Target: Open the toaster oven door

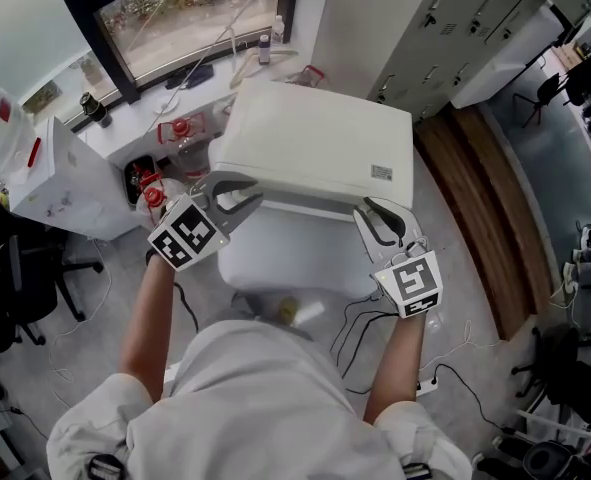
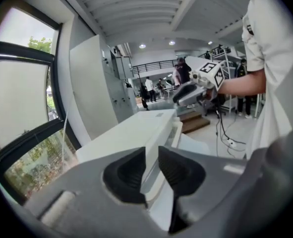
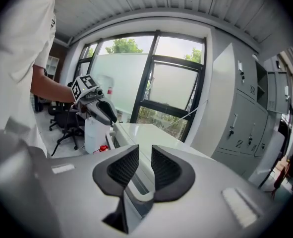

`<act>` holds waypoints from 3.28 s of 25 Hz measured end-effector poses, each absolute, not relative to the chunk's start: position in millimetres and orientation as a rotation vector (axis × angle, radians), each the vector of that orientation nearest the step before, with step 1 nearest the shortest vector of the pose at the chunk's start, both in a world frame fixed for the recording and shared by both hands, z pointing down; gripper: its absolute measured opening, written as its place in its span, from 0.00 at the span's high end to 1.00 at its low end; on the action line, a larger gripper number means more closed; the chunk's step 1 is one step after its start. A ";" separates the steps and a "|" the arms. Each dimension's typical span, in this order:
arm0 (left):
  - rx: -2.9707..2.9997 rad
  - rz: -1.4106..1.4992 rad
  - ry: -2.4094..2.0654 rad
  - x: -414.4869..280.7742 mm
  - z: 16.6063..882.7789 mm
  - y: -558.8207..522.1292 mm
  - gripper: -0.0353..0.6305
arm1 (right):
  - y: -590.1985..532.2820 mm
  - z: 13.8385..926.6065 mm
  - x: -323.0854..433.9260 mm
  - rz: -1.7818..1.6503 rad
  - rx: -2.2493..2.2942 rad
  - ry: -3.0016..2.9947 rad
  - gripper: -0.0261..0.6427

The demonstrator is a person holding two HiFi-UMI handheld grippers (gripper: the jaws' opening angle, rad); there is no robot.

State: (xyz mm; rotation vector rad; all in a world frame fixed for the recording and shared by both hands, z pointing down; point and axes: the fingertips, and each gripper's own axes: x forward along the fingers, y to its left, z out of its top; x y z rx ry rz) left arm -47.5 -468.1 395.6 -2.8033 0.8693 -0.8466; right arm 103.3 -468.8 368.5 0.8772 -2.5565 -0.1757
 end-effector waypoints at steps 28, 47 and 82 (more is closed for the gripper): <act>-2.501 -1.568 0.327 -45.0 485.4 -465.6 0.80 | -467.4 477.0 97.1 -0.248 0.316 -2.004 0.86; -2.446 -1.612 0.324 -41.4 496.9 -465.9 0.82 | -469.0 489.1 95.9 -0.234 0.238 -2.009 0.85; -2.300 -1.588 0.536 -38.9 519.2 -403.9 0.82 | -402.7 512.9 98.1 -0.453 0.261 -2.030 0.85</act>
